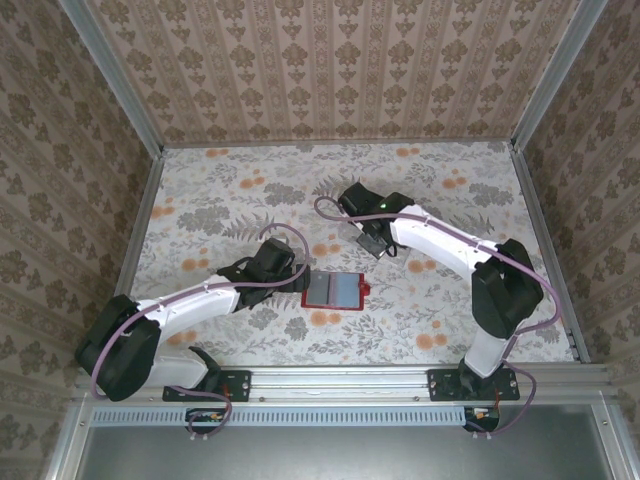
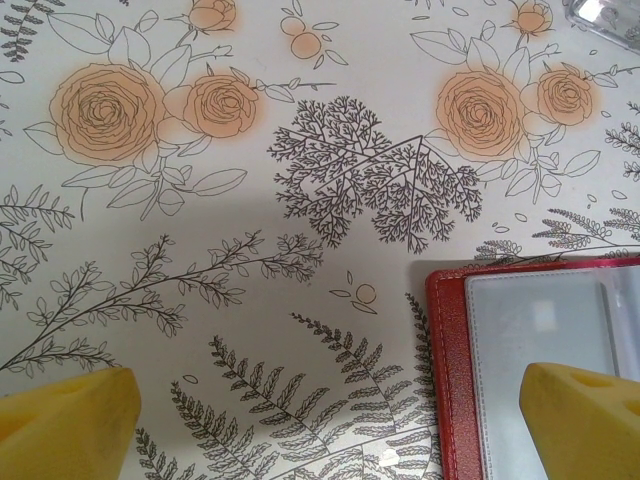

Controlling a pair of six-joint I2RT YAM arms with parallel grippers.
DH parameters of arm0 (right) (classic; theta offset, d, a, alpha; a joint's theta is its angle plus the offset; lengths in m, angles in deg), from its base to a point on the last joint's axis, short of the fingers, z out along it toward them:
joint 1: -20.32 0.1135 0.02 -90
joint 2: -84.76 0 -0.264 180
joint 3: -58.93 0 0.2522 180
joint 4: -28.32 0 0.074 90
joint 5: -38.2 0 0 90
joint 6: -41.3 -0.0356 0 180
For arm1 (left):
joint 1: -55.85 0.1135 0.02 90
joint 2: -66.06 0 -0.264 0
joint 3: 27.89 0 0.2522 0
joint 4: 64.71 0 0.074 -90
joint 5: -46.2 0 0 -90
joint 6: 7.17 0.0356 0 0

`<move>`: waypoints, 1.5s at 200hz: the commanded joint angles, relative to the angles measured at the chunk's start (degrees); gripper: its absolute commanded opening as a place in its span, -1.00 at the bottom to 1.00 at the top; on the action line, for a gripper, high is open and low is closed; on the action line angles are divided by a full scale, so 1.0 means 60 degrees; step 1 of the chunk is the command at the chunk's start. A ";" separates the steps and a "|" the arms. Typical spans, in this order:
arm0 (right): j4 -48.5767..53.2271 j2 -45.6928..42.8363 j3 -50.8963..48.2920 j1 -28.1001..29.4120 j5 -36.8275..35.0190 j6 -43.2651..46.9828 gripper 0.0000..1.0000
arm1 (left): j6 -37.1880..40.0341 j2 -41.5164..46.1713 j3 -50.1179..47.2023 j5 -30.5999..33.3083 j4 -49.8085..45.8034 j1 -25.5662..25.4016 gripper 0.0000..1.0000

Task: Put the credit cards into the card holder
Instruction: Pick up the credit card from the storage box.

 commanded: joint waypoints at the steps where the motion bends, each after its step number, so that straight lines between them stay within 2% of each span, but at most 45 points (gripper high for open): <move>1: 0.0647 -0.0424 0.0296 0.0249 -0.0006 -0.0099 -1.00 | -0.0084 -0.0024 0.0165 -0.0070 0.0094 -0.0029 1.00; 48: 0.0661 -0.0940 0.0314 0.0732 0.0474 -0.0695 -1.00 | -0.0086 -0.0011 0.0134 -0.0022 0.0082 -0.0040 0.99; 92: -0.0204 -0.1826 -0.0322 0.0869 0.1830 -0.2184 -1.00 | -0.0106 0.0061 0.0049 0.0060 0.0067 -0.0042 1.00; 150: -0.3180 -0.3785 -0.2697 0.0867 0.4241 -0.4963 -1.00 | -0.0050 0.0218 -0.0192 0.0184 -0.0035 -0.0029 1.00; 188: -0.6229 -0.4762 -0.4798 0.0864 0.5156 -0.7178 -1.00 | 0.0049 0.0342 -0.0315 0.0184 -0.0182 -0.0029 1.00; 224: -0.9031 -0.5421 -0.6934 0.0868 0.5176 -0.8924 -1.00 | 0.0165 0.0355 -0.0347 0.0166 -0.0294 -0.0058 1.00; 254: -1.0891 -0.5736 -0.8301 0.0873 0.4929 -0.9784 -1.00 | 0.0262 0.0274 -0.0307 0.0125 -0.0343 -0.0192 1.00; 300: -1.2268 -0.5675 -0.9307 0.0904 0.4722 -1.0185 -1.00 | 0.0268 -0.0226 -0.0116 0.0310 -0.0400 -0.0649 1.00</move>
